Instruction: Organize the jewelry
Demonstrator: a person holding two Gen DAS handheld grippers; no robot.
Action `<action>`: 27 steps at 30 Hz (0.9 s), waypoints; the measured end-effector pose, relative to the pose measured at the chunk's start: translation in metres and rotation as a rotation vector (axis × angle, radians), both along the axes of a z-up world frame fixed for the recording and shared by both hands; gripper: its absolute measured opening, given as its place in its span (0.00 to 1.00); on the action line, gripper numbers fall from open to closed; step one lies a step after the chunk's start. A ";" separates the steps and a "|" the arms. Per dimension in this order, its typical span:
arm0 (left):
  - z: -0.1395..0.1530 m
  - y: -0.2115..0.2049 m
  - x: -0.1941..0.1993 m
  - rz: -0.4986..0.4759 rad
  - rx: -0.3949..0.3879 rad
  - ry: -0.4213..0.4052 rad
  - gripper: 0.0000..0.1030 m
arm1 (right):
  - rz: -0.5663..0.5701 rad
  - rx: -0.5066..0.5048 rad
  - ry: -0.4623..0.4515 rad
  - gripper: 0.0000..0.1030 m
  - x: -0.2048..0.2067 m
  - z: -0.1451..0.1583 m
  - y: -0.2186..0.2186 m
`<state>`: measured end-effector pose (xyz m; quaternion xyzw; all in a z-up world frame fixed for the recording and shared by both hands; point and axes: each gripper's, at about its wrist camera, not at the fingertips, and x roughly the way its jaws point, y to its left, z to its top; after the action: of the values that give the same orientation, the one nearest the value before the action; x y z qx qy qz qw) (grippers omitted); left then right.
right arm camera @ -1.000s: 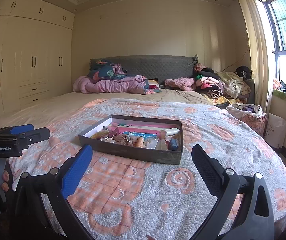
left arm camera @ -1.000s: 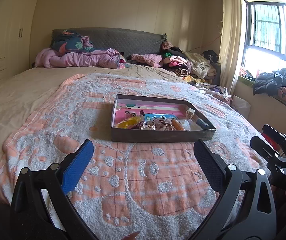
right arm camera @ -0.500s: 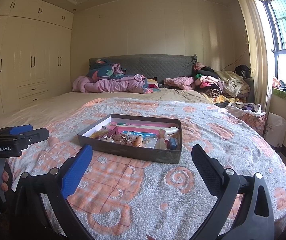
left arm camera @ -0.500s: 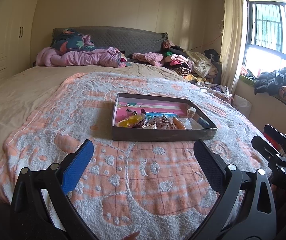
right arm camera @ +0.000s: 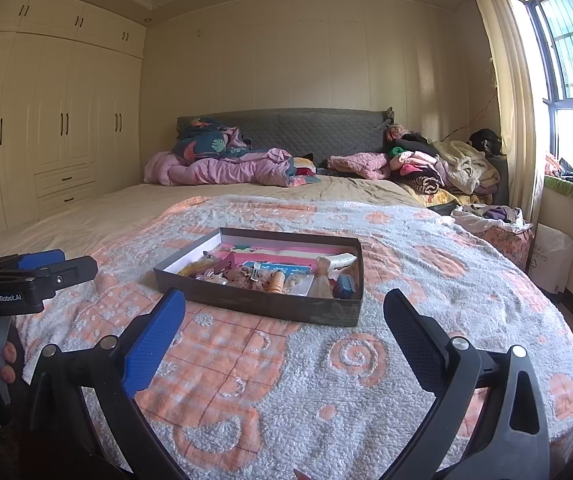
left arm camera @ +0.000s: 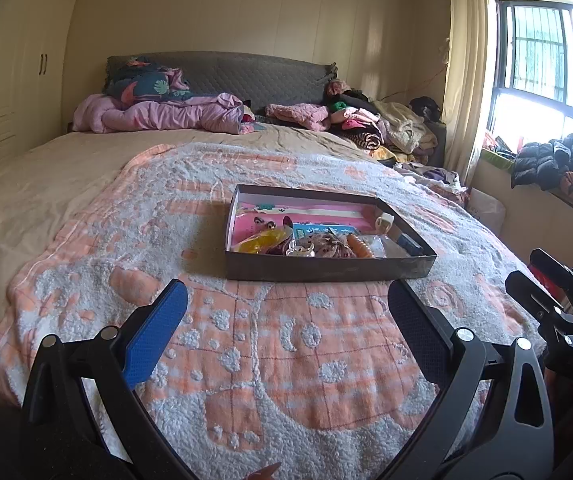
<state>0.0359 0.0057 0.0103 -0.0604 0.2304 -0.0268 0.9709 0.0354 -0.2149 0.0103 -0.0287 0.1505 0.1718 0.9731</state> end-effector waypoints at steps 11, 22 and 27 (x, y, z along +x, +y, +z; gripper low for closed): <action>0.002 -0.002 0.001 0.004 0.005 -0.004 0.89 | 0.000 0.000 0.000 0.94 0.000 0.000 0.000; 0.004 -0.002 0.001 0.008 0.012 -0.002 0.89 | -0.001 -0.001 0.000 0.94 -0.001 0.001 0.000; 0.004 -0.001 0.001 0.007 0.014 -0.004 0.89 | -0.001 0.000 0.000 0.94 0.000 0.000 0.000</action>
<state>0.0373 0.0044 0.0147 -0.0543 0.2284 -0.0217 0.9718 0.0350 -0.2151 0.0108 -0.0288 0.1505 0.1714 0.9732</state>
